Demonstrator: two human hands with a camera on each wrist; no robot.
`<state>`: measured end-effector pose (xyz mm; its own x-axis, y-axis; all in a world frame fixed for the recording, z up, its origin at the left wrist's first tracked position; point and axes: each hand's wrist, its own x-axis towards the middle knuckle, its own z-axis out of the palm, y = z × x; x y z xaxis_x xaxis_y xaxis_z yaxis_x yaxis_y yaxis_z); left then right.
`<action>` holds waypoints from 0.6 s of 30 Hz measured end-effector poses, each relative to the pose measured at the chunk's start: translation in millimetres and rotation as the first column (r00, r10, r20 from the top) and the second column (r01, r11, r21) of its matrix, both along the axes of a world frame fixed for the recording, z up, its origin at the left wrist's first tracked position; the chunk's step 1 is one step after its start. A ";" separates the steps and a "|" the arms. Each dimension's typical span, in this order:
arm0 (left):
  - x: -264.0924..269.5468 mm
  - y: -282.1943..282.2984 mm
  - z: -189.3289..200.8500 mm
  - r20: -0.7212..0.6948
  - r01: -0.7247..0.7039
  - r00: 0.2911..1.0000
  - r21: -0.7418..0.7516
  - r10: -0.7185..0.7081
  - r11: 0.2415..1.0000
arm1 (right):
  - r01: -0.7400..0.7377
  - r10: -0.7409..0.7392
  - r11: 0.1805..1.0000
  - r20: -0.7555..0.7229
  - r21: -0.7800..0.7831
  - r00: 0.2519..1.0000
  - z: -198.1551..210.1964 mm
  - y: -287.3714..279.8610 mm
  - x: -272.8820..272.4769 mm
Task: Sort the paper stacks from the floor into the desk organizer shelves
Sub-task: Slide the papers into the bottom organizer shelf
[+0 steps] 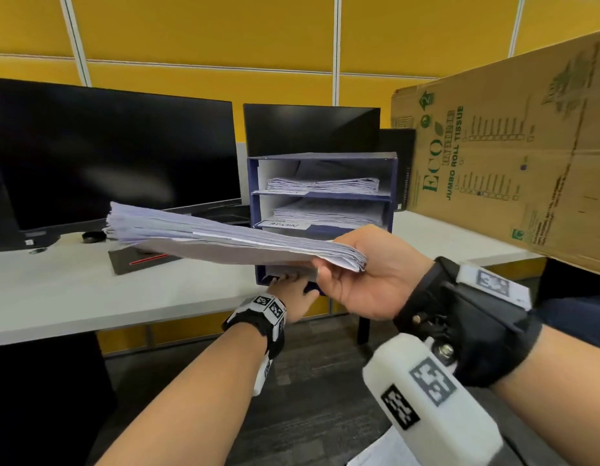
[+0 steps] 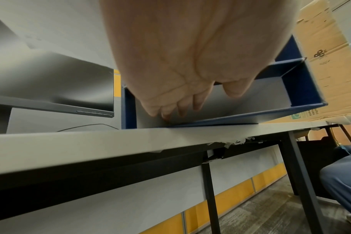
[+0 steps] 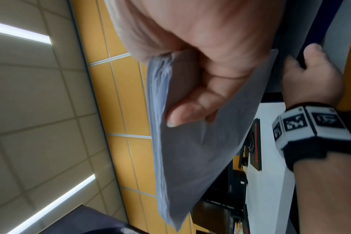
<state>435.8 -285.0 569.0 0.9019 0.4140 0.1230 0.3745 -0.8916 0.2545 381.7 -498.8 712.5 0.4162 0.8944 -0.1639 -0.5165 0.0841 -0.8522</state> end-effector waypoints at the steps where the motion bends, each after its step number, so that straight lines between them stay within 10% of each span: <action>1: 1.2 0.5 -0.2 -0.013 0.002 1.000 -0.005 -0.002 1.000 | 0.004 -0.004 1.000 0.009 -0.003 1.000 1.2 1.0 2.0; 12: 2.9 11.4 20.3 -0.093 -0.008 0.996 0.078 0.016 0.997 | -0.177 0.115 0.969 0.319 0.174 0.941 50.9 -14.0 33.9; 18: 10.0 10.8 26.8 -0.069 -0.014 0.998 0.010 0.015 1.000 | -0.030 -0.030 0.980 0.298 0.196 0.954 38.9 6.0 60.6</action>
<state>445.8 -274.2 595.8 0.9024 0.4260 0.0648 0.4036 -0.8882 0.2194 442.3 -492.7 751.4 0.4192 0.8960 0.1462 -0.2414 0.2653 -0.9335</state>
